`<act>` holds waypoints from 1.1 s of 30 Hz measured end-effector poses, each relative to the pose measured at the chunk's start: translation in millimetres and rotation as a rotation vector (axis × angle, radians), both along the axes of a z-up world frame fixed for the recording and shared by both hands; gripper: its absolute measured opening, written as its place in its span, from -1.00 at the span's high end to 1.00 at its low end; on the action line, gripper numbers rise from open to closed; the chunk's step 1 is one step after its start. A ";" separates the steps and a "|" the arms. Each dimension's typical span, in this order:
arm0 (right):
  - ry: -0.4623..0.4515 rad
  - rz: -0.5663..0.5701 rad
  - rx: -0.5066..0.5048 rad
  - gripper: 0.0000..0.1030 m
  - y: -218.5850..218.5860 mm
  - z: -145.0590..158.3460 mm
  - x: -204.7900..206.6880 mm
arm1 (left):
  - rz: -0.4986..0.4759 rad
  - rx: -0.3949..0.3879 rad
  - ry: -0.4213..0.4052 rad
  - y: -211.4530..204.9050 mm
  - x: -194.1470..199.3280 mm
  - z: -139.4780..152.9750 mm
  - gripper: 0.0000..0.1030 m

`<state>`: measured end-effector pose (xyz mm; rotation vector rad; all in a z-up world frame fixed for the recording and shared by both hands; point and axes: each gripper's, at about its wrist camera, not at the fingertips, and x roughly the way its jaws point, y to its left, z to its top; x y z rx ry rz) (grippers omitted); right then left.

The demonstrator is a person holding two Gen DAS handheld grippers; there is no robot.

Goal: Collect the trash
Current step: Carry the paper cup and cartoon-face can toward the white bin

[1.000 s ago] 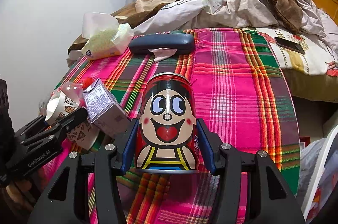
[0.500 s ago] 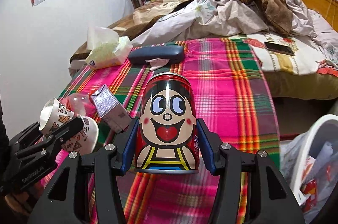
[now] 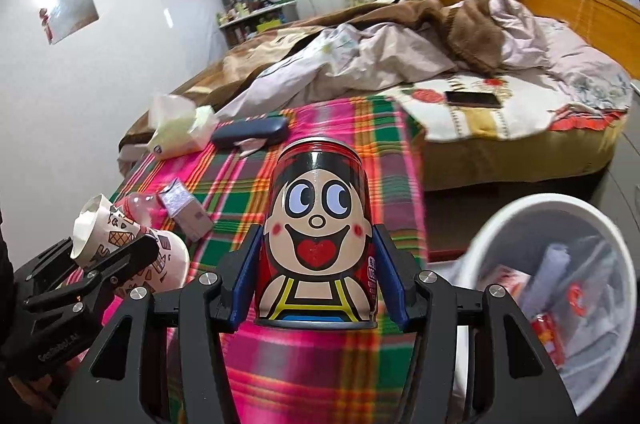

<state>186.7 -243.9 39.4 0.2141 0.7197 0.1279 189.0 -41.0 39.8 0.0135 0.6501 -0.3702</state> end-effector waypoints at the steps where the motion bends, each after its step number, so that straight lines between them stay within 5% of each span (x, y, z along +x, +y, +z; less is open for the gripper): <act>1: -0.006 -0.014 -0.001 -0.06 -6.9 1.3 -4.0 | -0.011 -0.002 -0.003 -6.8 -2.8 1.6 -0.06; 17: -0.009 -0.201 -0.016 -0.06 -88.6 1.7 -46.0 | -0.216 0.012 -0.005 -117.7 -29.2 3.7 -0.06; 33: 0.155 -0.326 -0.035 -0.06 -158.3 -42.8 -56.1 | -0.401 0.002 0.121 -215.5 -25.5 -27.2 -0.06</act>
